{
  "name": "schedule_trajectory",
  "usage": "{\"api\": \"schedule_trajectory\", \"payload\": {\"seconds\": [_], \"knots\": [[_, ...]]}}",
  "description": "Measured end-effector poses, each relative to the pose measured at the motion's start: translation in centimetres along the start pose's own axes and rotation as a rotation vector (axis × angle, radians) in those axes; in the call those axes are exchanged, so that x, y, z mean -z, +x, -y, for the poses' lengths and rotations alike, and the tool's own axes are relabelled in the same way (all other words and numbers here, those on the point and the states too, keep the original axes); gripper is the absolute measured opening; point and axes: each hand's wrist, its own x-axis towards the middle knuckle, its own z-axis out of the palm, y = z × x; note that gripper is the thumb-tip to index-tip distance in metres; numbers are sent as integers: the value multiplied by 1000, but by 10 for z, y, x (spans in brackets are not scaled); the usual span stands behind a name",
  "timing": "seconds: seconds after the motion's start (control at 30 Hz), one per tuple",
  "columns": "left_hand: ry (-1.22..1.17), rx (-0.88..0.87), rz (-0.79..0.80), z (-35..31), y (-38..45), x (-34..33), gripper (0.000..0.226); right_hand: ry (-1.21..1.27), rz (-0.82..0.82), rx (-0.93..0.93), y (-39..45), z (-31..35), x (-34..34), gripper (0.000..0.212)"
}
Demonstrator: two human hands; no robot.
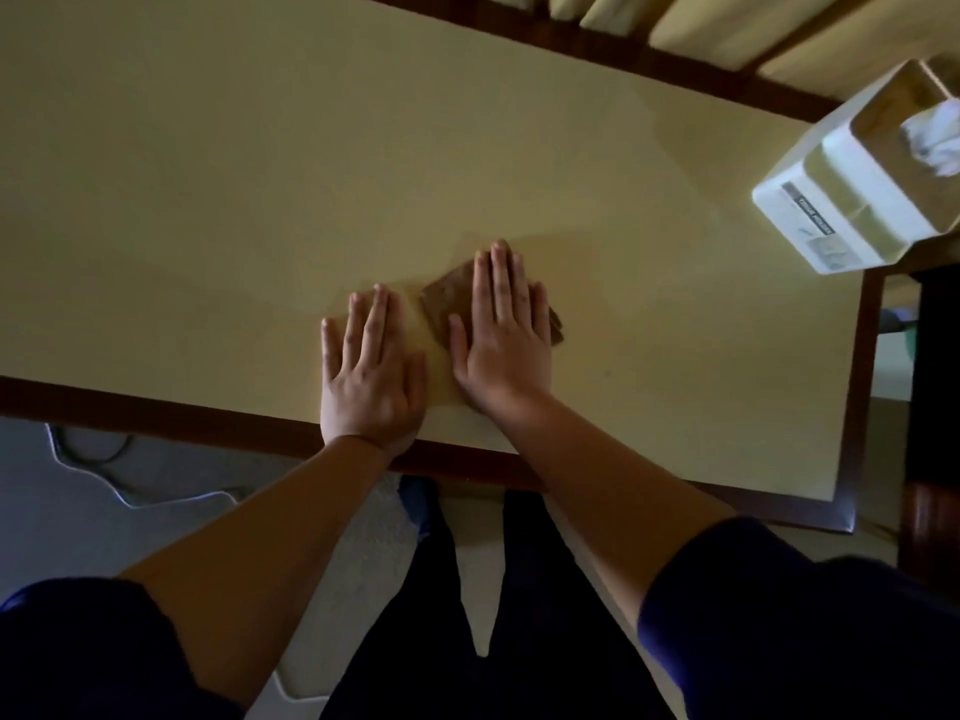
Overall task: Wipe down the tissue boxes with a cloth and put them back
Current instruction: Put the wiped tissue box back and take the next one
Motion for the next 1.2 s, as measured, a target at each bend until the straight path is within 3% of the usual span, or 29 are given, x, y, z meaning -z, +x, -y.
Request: {"api": "schedule_trajectory", "payload": {"seconds": [0.1,0.2,0.43,0.57,0.67,0.8,0.9,1.1,1.2], "knots": [[35,-8,-5,0,-1,0,66,30,-28,18,42,22,3,73],[47,-18,-9,0,-1,0,67,31,-43,15,48,3,8,73],[42,-15,-4,0,-1,-1,70,23,-161,-554,19,-177,44,75],[37,-8,-16,0,0,-3,69,74,-209,-728,12,-179,45,77],[17,-13,-8,1,0,-3,69,47,-231,-593,-4,-117,33,74],[20,-9,-6,-1,0,-2,69,43,0,-172,-54,-37,10,72],[20,-14,4,-1,-1,-2,69,6,76,-82,-77,-45,8,73],[21,-17,7,-1,-1,-1,69,15,-122,-673,-110,-181,27,73],[26,-14,12,-1,0,-2,69,78,-193,-923,-136,-202,30,75]]}}
